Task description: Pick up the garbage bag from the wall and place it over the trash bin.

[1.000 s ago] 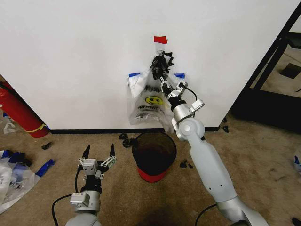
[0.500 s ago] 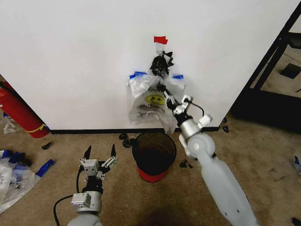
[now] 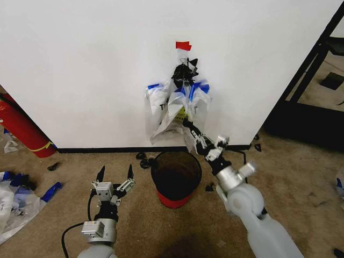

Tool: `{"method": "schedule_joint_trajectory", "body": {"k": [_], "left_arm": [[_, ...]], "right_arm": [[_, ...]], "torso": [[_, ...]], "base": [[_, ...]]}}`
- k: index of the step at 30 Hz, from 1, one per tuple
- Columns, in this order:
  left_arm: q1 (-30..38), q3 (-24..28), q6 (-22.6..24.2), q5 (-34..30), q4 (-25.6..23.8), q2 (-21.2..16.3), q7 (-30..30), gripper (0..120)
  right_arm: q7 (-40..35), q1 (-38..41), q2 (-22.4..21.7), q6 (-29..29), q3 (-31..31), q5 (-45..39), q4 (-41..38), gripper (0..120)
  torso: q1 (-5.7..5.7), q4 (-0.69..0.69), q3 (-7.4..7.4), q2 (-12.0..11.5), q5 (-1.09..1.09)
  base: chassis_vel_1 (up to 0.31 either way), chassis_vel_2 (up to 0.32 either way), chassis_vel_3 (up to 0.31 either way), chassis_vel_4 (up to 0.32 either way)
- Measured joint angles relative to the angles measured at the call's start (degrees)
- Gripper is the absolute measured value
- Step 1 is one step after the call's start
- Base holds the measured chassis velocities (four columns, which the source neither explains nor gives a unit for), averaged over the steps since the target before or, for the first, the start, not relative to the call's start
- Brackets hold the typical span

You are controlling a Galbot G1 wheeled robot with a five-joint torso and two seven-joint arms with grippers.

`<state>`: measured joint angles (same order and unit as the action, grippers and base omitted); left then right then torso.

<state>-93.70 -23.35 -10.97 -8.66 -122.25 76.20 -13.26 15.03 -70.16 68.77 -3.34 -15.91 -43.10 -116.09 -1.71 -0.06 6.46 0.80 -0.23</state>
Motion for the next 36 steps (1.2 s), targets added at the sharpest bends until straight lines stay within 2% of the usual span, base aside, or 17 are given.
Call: {"method": "schedule_joint_trajectory", "body": {"k": [12,24,36], "left_arm": [[-0.1,0.2,-0.6,-0.3,-0.3,-0.4,0.0,100],[-0.1,0.3,-0.7,-0.5,-0.7,-0.6,0.0,100],[0.0,0.5,-0.7,-0.6,-0.8,-0.7,0.0,100]], "right_arm": [[2.7,-10.2,-1.2,-4.5,-3.5,7.8,-3.6,0],[5.9,-18.8,1.2,-13.3,-5.5,21.2,-4.5,0],[7.2,-25.3,2.9,-22.3,-5.4,28.8,-2.7,0]], "torso": [[0.0,0.0,0.0,0.0,0.0],[0.0,0.0,0.0,0.0,0.0],[0.0,0.0,0.01,0.0,0.0]], "base": [[0.0,0.0,0.0,0.0],[0.0,0.0,0.0,0.0],[0.0,0.0,0.0,0.0]]}}
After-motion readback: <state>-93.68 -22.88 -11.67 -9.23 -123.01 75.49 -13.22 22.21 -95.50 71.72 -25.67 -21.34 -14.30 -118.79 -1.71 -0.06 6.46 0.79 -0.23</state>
